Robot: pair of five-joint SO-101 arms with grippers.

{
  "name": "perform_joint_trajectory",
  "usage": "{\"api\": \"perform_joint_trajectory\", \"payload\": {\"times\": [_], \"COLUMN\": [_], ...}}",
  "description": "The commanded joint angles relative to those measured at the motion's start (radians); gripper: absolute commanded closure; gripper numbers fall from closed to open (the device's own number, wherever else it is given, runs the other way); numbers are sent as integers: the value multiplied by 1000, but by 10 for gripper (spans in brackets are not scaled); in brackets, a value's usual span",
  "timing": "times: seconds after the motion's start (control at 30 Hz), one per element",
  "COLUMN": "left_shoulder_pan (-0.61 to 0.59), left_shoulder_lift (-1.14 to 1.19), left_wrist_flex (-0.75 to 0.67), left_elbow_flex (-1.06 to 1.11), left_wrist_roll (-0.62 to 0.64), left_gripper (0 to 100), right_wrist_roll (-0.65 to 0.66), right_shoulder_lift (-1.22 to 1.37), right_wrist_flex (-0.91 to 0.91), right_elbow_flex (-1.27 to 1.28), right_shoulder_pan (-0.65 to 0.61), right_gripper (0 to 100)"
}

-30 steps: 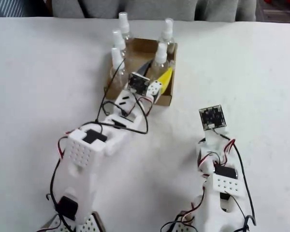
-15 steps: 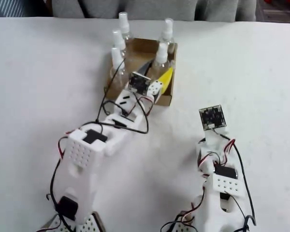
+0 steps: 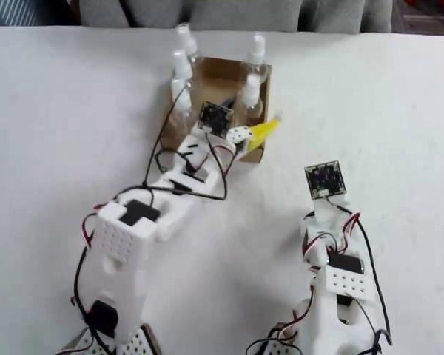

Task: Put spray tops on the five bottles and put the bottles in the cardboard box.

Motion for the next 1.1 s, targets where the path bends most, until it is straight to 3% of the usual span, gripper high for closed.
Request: {"api": "perform_joint_trajectory", "payload": {"times": [0.0,1.07], "left_shoulder_pan": [19,5], "left_shoulder_lift": [-33,-191], "left_wrist_flex": [34,37], "left_elbow_flex": [31,117], "left_wrist_roll": [-14,-6], "left_gripper": [600,600], "right_wrist_roll": [8,8], "right_shoulder_lift": [-15,-15], "right_wrist_flex": [-15,-15], "right_elbow_flex": [-11,-11], "right_shoulder_pan": [-5,-7], "right_gripper": [967,967]}}
